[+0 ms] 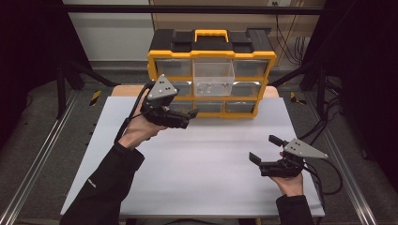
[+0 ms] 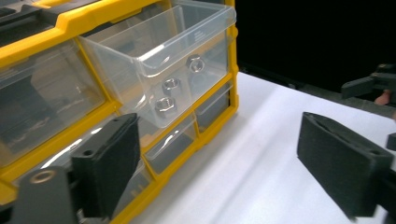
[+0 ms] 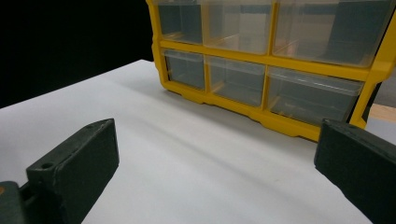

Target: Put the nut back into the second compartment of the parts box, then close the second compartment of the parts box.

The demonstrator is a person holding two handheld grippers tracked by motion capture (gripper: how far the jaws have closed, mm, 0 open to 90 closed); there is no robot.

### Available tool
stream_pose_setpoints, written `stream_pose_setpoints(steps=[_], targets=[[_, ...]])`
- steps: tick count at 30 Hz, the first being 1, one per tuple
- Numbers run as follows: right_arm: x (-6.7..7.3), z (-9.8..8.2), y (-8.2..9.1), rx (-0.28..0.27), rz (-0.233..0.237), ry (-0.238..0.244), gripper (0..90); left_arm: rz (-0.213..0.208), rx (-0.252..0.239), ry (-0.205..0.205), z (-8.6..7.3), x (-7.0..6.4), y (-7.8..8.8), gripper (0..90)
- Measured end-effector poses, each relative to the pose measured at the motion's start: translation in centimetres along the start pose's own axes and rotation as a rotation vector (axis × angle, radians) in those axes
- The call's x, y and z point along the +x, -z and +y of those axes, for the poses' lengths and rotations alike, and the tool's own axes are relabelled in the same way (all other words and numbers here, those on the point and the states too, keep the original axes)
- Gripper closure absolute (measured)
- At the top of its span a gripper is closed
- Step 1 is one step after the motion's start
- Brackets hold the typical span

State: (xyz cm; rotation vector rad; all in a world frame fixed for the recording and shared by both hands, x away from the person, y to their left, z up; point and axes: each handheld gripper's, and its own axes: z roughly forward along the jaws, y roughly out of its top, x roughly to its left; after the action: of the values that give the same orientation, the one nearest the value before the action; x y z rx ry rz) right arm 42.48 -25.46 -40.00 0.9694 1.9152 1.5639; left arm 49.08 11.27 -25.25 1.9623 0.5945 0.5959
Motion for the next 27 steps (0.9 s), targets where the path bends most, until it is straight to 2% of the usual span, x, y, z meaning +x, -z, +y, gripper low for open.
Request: stream_pose_setpoints(steps=[6, 9, 12, 13, 21, 27], targets=[[0.0, 0.0, -0.1, 0.002, 0.001, 0.001, 0.4, 0.022, 0.007, -0.002, -0.5, -0.2, -1.0, 27.1], [0.0, 0.0, 0.0, -0.002, 0.004, 0.0, 0.4, 0.037, 0.006, -0.009, -0.7, -0.2, -1.4, 39.3], [0.0, 0.0, 0.1, -0.004, 0.003, 0.0, 0.4, 0.033, 0.003, -0.002, -0.7, -0.3, -1.9, 53.3], [0.0, 0.0, 0.0, -0.008, 0.003, 0.0, 0.4, 0.034, 0.01, -0.015, -0.7, -0.3, -2.0, 56.7], [0.1, 0.0, 0.0, -0.002, 0.007, -0.002, 0.4, 0.042, 0.012, 0.004, -0.6, 0.0, -3.1, 80.8], [0.0, 0.0, 0.0, -0.004, 0.007, 0.001, 0.4, 0.049, 0.024, -0.006, -0.2, 0.0, -4.2, 88.9]])
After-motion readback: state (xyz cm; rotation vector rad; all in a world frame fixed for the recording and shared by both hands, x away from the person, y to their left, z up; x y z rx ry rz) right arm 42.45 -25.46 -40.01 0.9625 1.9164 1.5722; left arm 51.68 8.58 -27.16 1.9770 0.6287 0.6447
